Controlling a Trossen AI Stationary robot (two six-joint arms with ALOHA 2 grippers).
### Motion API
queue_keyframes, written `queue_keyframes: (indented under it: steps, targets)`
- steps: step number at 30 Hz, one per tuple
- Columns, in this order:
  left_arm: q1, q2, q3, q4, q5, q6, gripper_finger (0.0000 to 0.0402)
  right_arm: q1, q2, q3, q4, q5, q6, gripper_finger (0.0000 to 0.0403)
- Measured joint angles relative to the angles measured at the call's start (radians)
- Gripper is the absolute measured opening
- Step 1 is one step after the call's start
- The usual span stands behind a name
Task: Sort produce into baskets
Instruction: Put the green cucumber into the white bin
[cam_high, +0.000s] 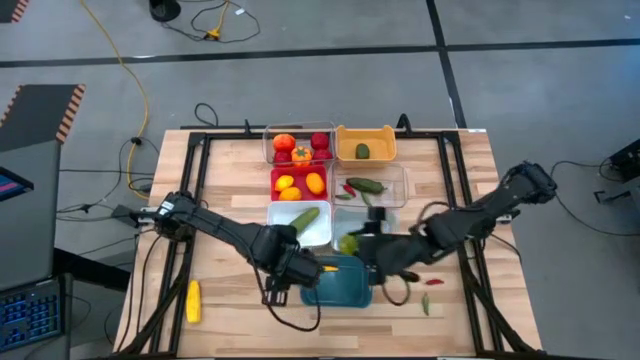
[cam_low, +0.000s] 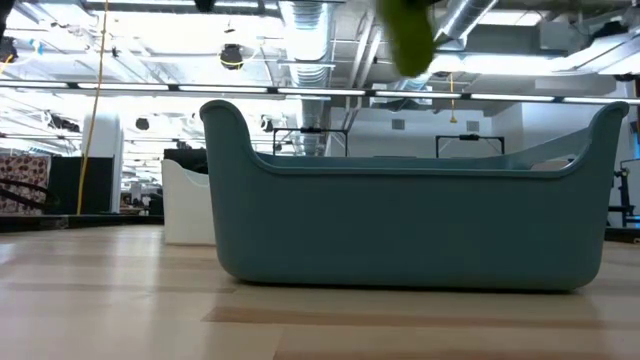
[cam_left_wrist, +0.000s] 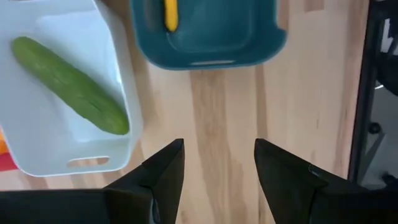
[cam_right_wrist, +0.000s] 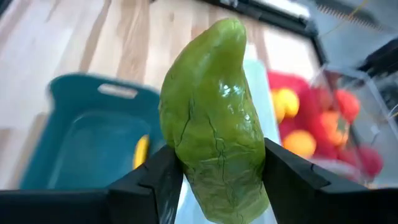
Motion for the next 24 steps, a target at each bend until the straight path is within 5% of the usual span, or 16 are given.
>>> queue_keyframes:
  steps: [11,18,24]
  targets:
    - [-0.104,-0.066,-0.038,0.003,-0.078,-0.046,0.0163,-0.175,0.152,0.000,0.256,-0.123,-0.163,0.0220]
    - [-0.129,-0.353,-0.387,-0.001,-0.167,-0.320,0.0140,-0.241,0.191,0.000,0.321,-0.204,-0.162,0.0220]
    - [-0.154,-0.589,-0.705,0.032,-0.095,-0.585,0.0138,-0.270,0.216,-0.002,0.350,-0.233,-0.161,0.0220]
